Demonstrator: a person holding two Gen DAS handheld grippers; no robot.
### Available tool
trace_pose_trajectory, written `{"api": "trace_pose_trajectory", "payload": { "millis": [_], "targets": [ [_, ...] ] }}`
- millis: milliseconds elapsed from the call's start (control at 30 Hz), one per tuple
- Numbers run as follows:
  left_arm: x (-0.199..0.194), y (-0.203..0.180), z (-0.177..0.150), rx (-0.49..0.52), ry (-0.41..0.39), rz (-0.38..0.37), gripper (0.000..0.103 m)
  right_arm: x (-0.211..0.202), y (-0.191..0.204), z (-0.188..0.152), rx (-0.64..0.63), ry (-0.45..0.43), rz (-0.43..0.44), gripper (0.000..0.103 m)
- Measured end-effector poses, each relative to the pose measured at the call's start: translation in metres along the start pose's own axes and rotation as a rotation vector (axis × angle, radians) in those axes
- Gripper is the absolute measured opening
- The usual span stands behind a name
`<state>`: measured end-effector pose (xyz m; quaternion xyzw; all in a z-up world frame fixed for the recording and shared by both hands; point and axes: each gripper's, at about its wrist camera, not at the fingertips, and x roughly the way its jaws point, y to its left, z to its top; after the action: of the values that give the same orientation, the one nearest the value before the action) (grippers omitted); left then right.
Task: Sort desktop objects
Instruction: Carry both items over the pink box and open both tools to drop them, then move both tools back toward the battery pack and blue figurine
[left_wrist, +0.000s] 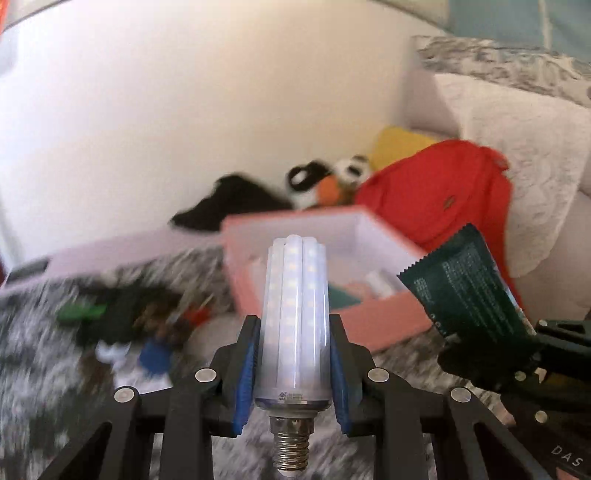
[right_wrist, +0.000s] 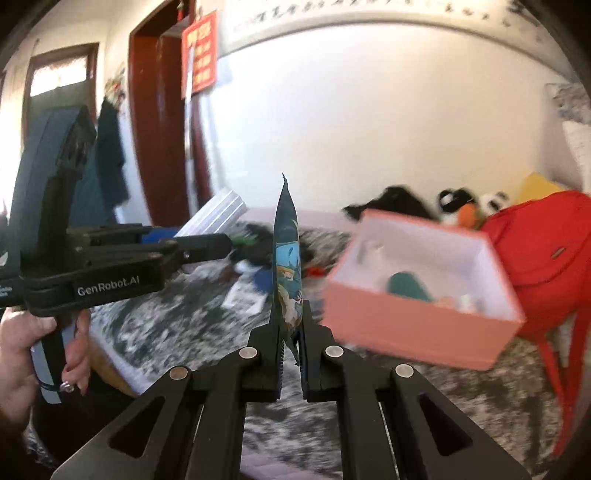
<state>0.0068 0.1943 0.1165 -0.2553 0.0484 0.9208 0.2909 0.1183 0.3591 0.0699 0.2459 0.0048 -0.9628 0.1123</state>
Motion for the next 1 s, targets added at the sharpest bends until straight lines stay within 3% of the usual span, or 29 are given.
{"api": "trace_pose_trajectory", "payload": {
  "millis": [267,467,500,533,600,633,667,733,900,1000],
  "targets": [
    [0.071,-0.049,0.074,0.086,-0.014,-0.074,0.029,-0.016,-0.079,0.053,0.009,-0.098,-0.198,0.006],
    [0.172,-0.051,0.099,0.089,0.074,-0.078,0.03,0.055,-0.162,0.08,0.079,-0.032,-0.244,0.007],
    [0.188,-0.047,0.099,0.084,0.095,-0.069,0.037,0.074,-0.174,0.081,0.092,0.0,-0.244,0.008],
    [0.204,-0.042,0.098,0.067,0.122,-0.051,0.063,0.094,-0.185,0.082,0.105,0.033,-0.249,0.012],
    [0.228,-0.029,0.095,0.03,0.148,-0.009,0.089,0.128,-0.201,0.077,0.117,0.088,-0.341,0.047],
    [0.235,-0.02,0.092,0.009,0.144,0.015,0.09,0.136,-0.206,0.074,0.12,0.087,-0.394,0.072],
    [0.236,-0.013,0.091,-0.008,0.144,0.015,0.09,0.14,-0.209,0.071,0.128,0.07,-0.414,0.085],
    [0.238,0.003,0.089,-0.041,0.145,0.012,0.09,0.141,-0.214,0.066,0.153,0.047,-0.39,0.089],
    [0.206,0.044,0.084,-0.117,0.116,0.054,0.09,0.134,-0.21,0.057,0.182,0.046,-0.364,0.089],
    [0.169,0.069,0.074,-0.131,0.095,0.133,0.09,0.122,-0.191,0.056,0.177,0.048,-0.329,0.09]
  ]
}}
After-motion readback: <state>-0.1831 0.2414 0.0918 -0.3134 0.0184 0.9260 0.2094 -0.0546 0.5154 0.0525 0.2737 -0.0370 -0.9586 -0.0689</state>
